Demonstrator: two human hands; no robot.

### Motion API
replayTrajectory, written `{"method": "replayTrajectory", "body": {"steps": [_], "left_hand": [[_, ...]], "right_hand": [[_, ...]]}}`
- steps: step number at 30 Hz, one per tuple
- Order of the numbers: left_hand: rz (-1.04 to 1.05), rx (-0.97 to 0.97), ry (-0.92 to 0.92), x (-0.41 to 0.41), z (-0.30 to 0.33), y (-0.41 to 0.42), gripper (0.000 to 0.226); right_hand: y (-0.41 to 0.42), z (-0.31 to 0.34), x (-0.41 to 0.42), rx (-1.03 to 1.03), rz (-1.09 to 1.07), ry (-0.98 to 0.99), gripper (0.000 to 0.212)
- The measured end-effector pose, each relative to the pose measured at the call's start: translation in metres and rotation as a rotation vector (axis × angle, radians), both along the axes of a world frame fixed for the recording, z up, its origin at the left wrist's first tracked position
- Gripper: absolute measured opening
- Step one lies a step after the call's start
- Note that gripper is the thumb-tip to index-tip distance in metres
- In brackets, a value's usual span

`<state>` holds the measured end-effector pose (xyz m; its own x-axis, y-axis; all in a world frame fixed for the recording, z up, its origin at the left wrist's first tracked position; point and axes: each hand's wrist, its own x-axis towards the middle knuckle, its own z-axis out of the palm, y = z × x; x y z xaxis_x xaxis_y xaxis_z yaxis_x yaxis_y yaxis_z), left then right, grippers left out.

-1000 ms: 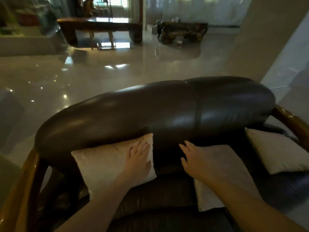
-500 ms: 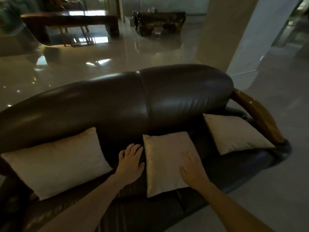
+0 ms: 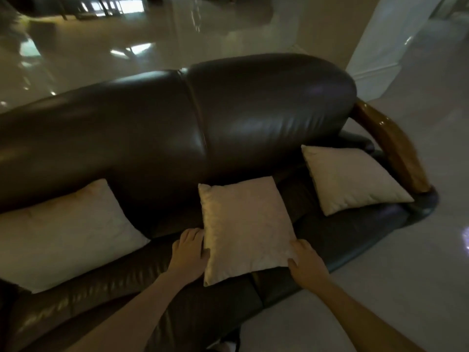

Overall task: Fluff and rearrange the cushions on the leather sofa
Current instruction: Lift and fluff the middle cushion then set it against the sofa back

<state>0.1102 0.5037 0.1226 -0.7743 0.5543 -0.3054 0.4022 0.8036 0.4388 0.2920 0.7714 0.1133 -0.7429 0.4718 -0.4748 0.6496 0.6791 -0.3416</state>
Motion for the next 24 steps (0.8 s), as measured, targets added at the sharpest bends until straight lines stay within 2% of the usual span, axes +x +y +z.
{"method": "replayTrajectory", "body": {"steps": [8, 13, 18, 22, 24], "left_hand": [[-0.014, -0.042, -0.187, -0.027, -0.073, 0.034, 0.056], [0.046, -0.022, -0.291, -0.036, -0.114, 0.042, 0.054], [0.159, -0.075, -0.416, -0.031, -0.142, 0.037, 0.058], [0.185, -0.127, -0.449, -0.030, -0.156, 0.038, 0.056], [0.263, -0.123, -0.482, -0.033, -0.171, 0.044, 0.055]], "right_hand": [[0.045, -0.041, -0.030, -0.085, -0.074, -0.121, 0.050], [0.067, -0.073, -0.041, -0.168, -0.200, -0.141, 0.048], [0.087, -0.105, -0.049, -0.209, -0.317, -0.166, 0.052], [0.101, -0.131, -0.051, -0.261, -0.428, -0.192, 0.058], [0.113, -0.154, -0.053, -0.305, -0.463, -0.212, 0.060]]}}
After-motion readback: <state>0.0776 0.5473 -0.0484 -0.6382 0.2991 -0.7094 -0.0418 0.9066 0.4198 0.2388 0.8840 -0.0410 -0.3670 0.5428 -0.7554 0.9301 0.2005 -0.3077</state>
